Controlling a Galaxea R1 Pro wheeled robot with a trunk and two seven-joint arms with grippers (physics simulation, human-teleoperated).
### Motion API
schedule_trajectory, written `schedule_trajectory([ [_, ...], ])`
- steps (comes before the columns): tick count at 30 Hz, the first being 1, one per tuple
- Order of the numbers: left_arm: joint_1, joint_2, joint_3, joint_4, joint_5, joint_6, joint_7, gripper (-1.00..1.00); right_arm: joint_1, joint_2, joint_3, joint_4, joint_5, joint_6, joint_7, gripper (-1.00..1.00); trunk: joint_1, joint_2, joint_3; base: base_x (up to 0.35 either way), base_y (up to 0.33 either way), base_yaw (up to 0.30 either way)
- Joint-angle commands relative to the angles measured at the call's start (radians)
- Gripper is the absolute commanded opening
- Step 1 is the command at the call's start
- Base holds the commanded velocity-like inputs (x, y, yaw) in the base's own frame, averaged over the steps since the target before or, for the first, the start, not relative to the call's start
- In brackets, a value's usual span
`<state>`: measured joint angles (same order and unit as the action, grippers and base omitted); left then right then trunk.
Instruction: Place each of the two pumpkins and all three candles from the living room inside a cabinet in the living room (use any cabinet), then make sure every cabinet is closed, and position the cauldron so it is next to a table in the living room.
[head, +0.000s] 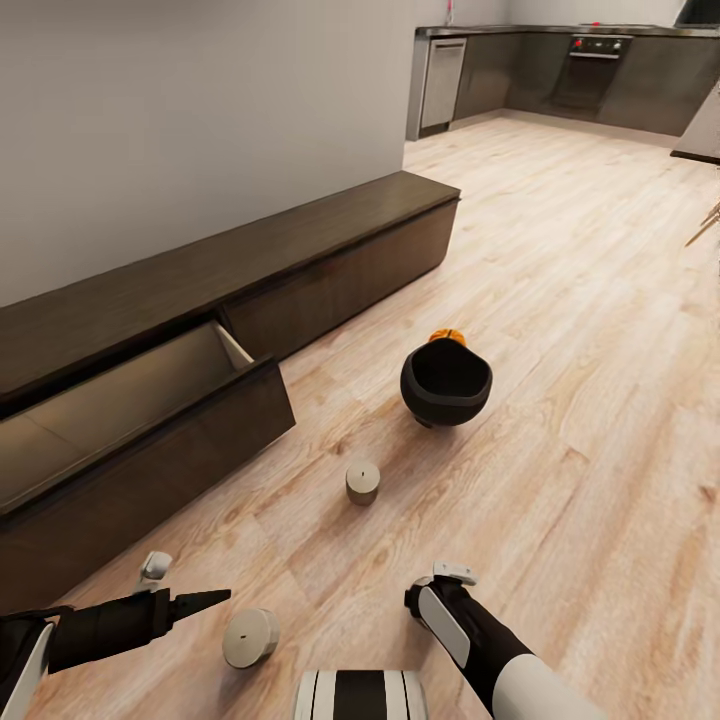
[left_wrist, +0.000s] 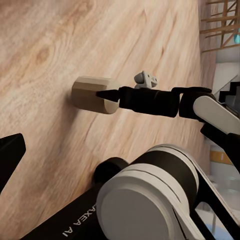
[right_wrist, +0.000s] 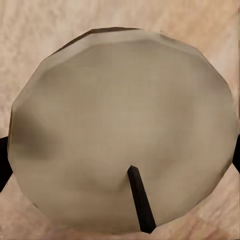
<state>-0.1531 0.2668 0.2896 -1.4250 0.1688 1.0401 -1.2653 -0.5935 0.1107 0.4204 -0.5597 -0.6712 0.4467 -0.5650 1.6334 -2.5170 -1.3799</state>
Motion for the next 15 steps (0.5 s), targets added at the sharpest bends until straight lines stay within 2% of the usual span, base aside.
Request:
schedule_trajectory([
  [1,0.0,0.0,0.0,0.0,0.001,0.007,-0.002,1.0,0.0,-0.001,0.005,-0.003,-0.012,0.001,-0.008,-1.0,-0.001,0.0,0.003,0.0,0.0,0.0],
  [15,0.0,-0.001,-0.002,0.0,-0.006,0.007,0.0,1.0,0.0,0.001,0.013,-0.012,-0.011,0.004,-0.007,-1.0,-0.007,0.003,0.057,0.0,0.0,0.0],
])
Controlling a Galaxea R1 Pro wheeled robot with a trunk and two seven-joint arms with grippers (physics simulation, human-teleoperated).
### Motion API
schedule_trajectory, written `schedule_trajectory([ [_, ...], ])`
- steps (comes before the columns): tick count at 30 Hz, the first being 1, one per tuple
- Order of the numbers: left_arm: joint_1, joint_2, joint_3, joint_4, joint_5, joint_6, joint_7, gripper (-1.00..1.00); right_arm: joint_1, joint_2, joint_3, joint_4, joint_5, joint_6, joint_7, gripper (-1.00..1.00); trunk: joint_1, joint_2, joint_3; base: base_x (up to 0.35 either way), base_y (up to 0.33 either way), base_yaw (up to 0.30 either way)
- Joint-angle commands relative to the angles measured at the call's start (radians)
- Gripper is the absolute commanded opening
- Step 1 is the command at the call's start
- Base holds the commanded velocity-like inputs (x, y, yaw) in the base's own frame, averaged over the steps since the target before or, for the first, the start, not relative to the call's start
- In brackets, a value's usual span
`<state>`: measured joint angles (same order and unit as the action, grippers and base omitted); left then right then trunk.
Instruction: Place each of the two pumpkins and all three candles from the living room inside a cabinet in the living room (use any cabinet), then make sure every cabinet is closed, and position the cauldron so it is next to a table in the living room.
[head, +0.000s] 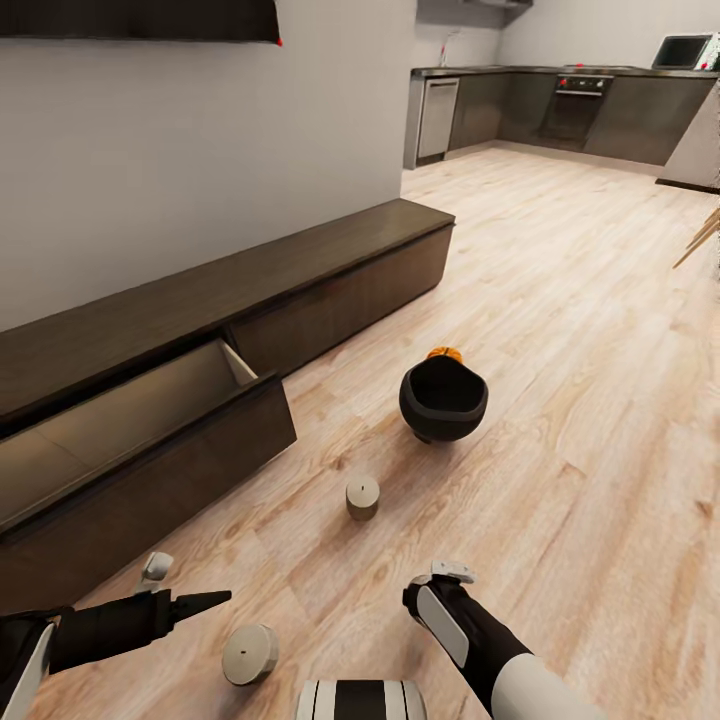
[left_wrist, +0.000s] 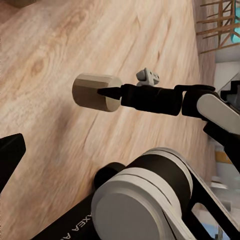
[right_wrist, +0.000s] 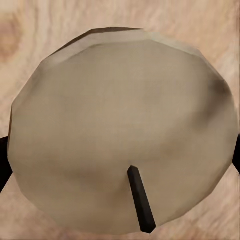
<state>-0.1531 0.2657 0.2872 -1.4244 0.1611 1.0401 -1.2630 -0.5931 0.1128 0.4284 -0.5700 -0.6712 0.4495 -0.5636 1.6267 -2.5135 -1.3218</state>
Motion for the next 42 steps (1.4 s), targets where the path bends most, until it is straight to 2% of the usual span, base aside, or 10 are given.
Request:
schedule_trajectory([
  [1,0.0,0.0,0.0,0.0,0.001,0.007,0.0,1.0,-0.001,-0.001,0.005,-0.002,-0.011,0.001,-0.009,-1.0,-0.001,0.0,0.003,0.0,0.0,0.0],
  [7,0.0,0.0,0.0,0.001,0.0,0.007,0.005,1.0,-0.001,-0.001,0.001,-0.013,-0.012,0.0,-0.011,-1.0,-0.003,0.001,0.026,0.0,0.0,0.0],
  [14,0.0,-0.002,-0.004,0.001,-0.001,0.006,0.062,1.0,0.01,-0.002,-0.003,-0.139,-0.021,0.069,-0.017,-1.0,-0.006,0.003,0.054,0.0,0.0,0.0],
  [15,0.0,-0.018,-0.006,0.001,0.001,0.006,0.192,1.0,0.01,-0.001,-0.006,-0.16,-0.025,0.138,-0.019,-1.0,-0.007,0.003,0.057,0.0,0.0,0.0],
  [16,0.0,-0.03,-0.007,0.001,0.002,0.006,0.251,1.0,0.014,-0.002,-0.006,-0.205,-0.025,0.157,-0.021,-1.0,-0.007,0.003,0.061,0.0,0.0,0.0],
  [17,0.0,-0.055,-0.01,0.0,0.004,0.004,0.399,1.0,0.017,-0.002,-0.005,-0.32,-0.025,0.229,-0.024,-1.0,-0.008,0.004,0.065,0.0,0.0,0.0],
  [20,0.0,-0.081,-0.012,-0.001,0.004,0.001,0.5,1.0,0.016,-0.001,-0.005,-0.331,-0.026,0.243,-0.024,-1.0,-0.009,0.004,0.077,0.0,0.0,0.0],
  [29,0.0,-0.091,-0.014,-0.001,0.004,-0.002,0.557,1.0,0.016,0.001,-0.004,-0.332,-0.027,0.247,-0.024,-1.0,-0.013,0.007,0.112,0.0,0.0,0.0],
  [39,0.0,-0.17,-0.017,-0.001,0.005,-0.003,0.815,1.0,0.016,0.008,0.0,-0.4,-0.028,0.278,-0.025,-1.0,-0.018,0.009,0.15,0.0,0.0,0.0],
  [42,0.0,-0.205,-0.089,0.0,0.004,-0.003,0.942,1.0,0.016,0.03,0.002,-0.444,-0.028,0.308,-0.035,-1.0,-0.019,0.01,0.162,0.0,0.0,0.0],
])
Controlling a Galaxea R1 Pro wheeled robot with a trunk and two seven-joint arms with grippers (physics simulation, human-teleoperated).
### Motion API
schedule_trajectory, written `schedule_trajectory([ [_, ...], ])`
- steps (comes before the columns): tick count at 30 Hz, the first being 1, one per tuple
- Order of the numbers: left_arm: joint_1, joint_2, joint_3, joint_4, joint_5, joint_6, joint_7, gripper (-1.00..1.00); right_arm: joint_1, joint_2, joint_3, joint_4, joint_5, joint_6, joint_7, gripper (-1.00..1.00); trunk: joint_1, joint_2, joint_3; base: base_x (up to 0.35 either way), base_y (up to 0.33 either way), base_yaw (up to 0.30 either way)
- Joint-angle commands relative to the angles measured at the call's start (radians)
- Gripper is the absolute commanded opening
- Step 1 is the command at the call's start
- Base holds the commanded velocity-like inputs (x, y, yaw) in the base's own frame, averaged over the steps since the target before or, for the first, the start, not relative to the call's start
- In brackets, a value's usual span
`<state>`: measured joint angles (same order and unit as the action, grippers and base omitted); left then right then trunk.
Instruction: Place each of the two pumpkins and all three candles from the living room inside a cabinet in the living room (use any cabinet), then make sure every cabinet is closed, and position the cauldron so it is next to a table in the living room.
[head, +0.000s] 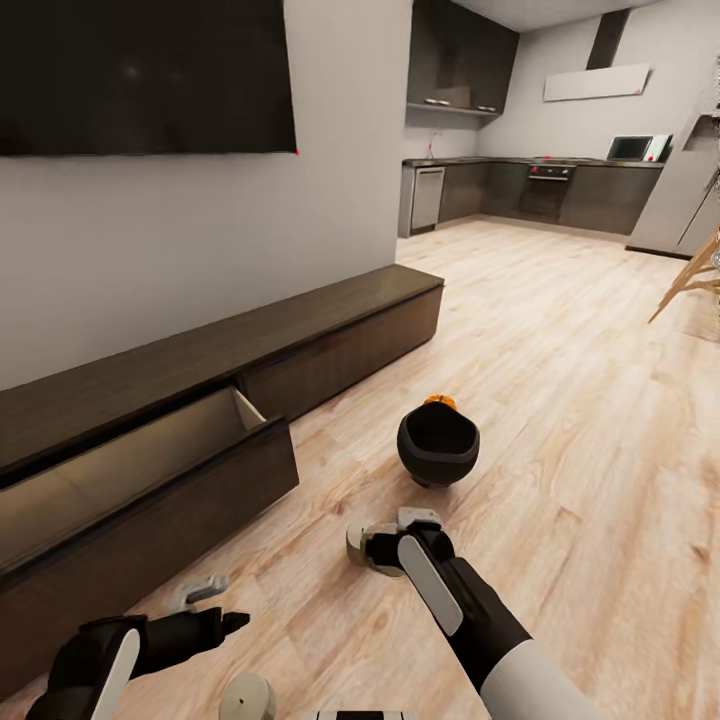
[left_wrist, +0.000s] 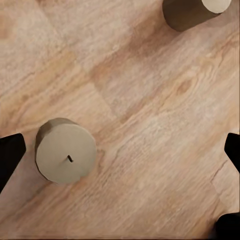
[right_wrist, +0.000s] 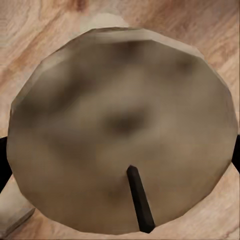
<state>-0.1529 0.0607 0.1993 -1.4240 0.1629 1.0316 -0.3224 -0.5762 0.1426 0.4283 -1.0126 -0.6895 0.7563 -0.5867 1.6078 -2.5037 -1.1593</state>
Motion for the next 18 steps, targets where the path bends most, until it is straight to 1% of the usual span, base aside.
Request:
schedule_trajectory([
  [1,-0.001,-0.012,-0.057,0.0,0.004,0.005,0.114,1.0,-0.001,0.006,0.002,-0.007,-0.01,0.007,-0.041,-1.0,0.0,0.0,-0.001,0.0,0.0,0.0],
  [2,-0.001,-0.021,-0.072,0.001,0.004,0.005,0.153,1.0,-0.001,0.007,0.003,-0.008,-0.011,0.008,-0.049,-1.0,0.0,0.0,-0.001,0.0,0.0,0.0],
  [3,-0.001,-0.037,-0.085,0.002,0.005,0.006,0.194,1.0,-0.001,0.008,0.003,-0.008,-0.012,0.008,-0.057,-1.0,0.0,0.0,-0.001,0.0,0.0,0.0],
  [4,-0.001,-0.059,-0.098,0.003,0.004,0.006,0.234,1.0,-0.001,0.021,0.003,-0.008,-0.013,0.009,-0.065,-1.0,0.0,0.0,-0.001,-0.005,0.0,0.0],
  [6,-0.001,-0.06,-0.099,0.007,0.005,0.007,0.238,1.0,-0.001,0.023,0.003,-0.007,-0.013,0.009,-0.066,-1.0,0.0,0.0,-0.001,-0.14,0.0,0.0],
  [9,-0.001,-0.063,-0.099,0.009,0.005,0.007,0.241,1.0,-0.001,0.024,0.003,-0.006,-0.013,0.009,-0.067,-1.0,0.0,0.0,-0.001,-0.3,0.0,0.0],
  [11,-0.001,-0.063,-0.1,0.01,0.005,0.006,0.241,1.0,-0.001,0.025,0.003,-0.005,-0.013,0.008,-0.067,-1.0,0.0,0.0,-0.001,-0.116,-0.01,0.0],
  [14,-0.001,-0.063,-0.1,0.01,0.006,0.005,0.241,1.0,-0.001,0.027,0.003,-0.004,-0.013,0.008,-0.067,-1.0,0.0,0.0,-0.001,-0.093,-0.076,0.0],
  [18,-0.001,-0.063,-0.1,0.01,0.005,0.005,0.241,1.0,-0.001,0.029,0.003,-0.004,-0.013,0.008,-0.067,-1.0,0.0,0.0,-0.001,-0.235,-0.073,0.0],
])
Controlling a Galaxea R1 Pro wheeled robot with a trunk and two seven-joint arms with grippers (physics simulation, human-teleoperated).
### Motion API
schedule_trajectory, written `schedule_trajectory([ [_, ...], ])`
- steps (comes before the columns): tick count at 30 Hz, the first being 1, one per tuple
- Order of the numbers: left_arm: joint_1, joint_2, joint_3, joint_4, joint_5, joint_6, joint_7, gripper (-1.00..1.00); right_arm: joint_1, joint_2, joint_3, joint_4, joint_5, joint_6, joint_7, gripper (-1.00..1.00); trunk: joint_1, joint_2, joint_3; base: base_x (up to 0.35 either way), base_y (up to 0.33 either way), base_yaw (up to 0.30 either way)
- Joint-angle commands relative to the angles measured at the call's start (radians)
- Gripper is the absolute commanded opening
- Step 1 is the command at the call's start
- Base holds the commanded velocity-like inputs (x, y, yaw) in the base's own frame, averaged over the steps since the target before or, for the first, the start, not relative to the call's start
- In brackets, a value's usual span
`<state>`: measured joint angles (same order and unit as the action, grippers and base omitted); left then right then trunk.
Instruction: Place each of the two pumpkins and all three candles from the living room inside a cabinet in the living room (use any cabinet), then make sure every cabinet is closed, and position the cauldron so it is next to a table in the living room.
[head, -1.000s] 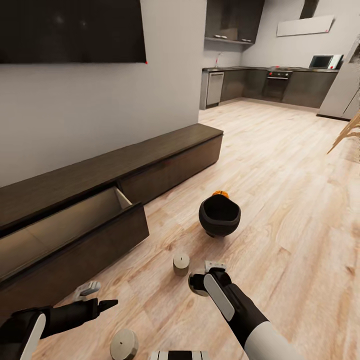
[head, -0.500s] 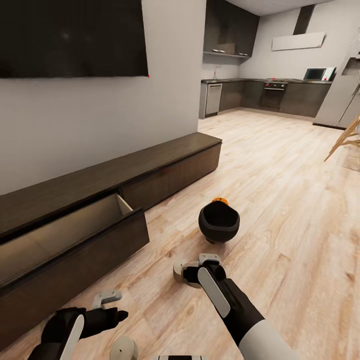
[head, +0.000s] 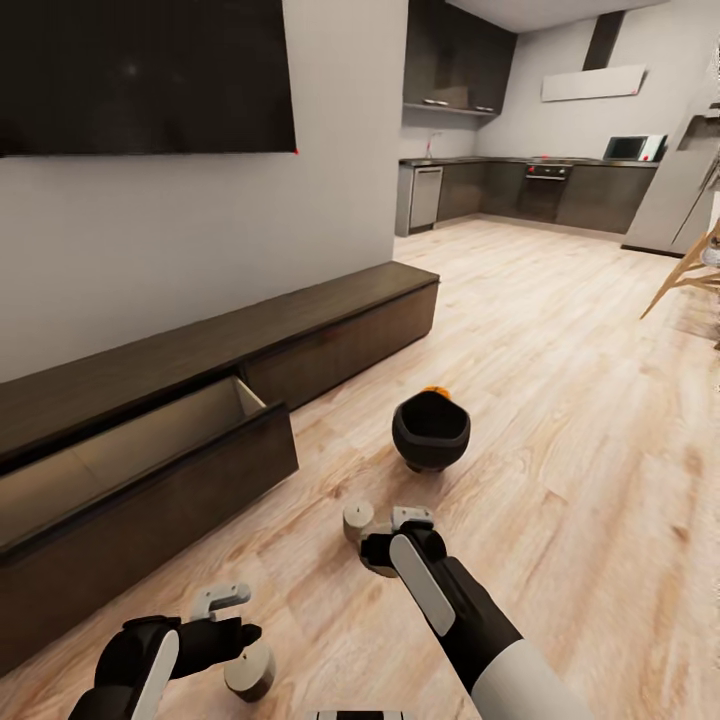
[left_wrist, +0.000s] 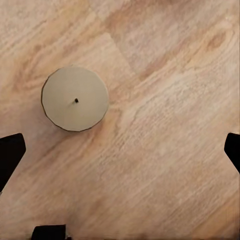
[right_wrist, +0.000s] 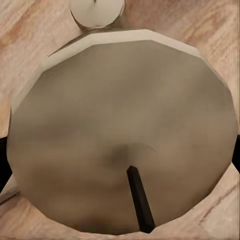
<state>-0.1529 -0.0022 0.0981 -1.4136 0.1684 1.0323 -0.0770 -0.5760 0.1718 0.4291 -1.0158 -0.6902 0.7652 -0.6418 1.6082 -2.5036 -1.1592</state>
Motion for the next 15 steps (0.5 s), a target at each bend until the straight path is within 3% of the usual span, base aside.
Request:
schedule_trajectory([
  [1,0.0,0.0,0.002,-0.001,-0.001,0.005,-0.004,1.0,-0.001,0.0,0.002,-0.001,-0.012,-0.001,-0.012,-1.0,-0.001,0.0,-0.001,-0.126,-0.027,0.0],
  [6,0.0,0.001,0.002,-0.001,-0.002,-0.001,-0.003,1.0,-0.001,0.0,0.004,-0.001,-0.012,-0.001,-0.012,-1.0,-0.001,0.0,-0.001,-0.033,-0.007,0.0],
  [12,0.0,-0.001,0.002,-0.001,-0.004,-0.014,-0.001,1.0,-0.001,0.003,0.007,-0.011,-0.012,-0.002,-0.005,-1.0,0.002,-0.002,-0.024,-0.001,0.0,0.0],
  [15,0.0,0.0,0.002,-0.001,-0.004,-0.016,-0.001,1.0,0.025,0.003,0.05,-0.086,-0.012,0.0,0.0,-1.0,0.003,-0.002,-0.036,0.0,0.0,0.0],
])
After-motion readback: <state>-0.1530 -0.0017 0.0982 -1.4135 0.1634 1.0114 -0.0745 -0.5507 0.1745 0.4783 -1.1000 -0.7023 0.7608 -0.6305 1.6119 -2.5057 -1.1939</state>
